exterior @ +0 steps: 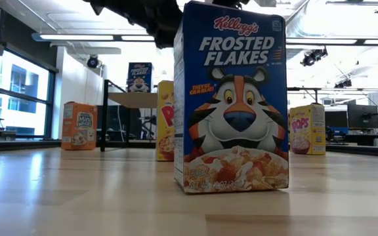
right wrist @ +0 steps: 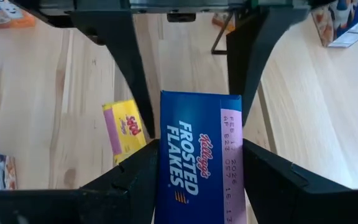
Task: Stack cereal on shelf
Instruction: Put the top blue cereal box on the shelf aligned with the other blue cereal box
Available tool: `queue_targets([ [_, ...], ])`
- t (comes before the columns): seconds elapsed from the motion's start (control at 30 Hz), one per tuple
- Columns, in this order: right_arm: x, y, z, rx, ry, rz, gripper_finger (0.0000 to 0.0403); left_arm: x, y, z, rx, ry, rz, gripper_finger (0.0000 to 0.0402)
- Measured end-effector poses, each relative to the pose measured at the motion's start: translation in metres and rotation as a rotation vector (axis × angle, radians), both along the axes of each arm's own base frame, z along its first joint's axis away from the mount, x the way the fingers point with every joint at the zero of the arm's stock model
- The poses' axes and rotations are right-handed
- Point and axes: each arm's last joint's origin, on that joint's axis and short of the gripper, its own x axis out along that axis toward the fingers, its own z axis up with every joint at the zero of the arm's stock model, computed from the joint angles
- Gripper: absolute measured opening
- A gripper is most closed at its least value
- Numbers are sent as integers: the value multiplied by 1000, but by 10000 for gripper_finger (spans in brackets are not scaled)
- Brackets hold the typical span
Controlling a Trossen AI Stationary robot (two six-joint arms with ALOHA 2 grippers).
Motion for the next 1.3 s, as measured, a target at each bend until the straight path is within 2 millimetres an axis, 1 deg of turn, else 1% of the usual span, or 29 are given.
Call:
queue_targets([
  [0.53,1,1,1,17,-20,16,197,1,0,2,7,-26,-9,280],
  [0.63,1,1,1,17,-20,16,197,1,0,2,8,-26,-10,267],
  [0.83,1,1,1,17,-20,15,197,1,0,2,29,-24,-22,221],
  [0.93,1,1,1,16,-20,15,197,1,0,2,30,-24,-22,207],
  [1.13,2,1,1,18,-20,15,197,1,-1,2,12,-26,-64,197],
  [1.3,2,1,1,20,-20,16,197,1,-1,2,3,-26,-66,196],
])
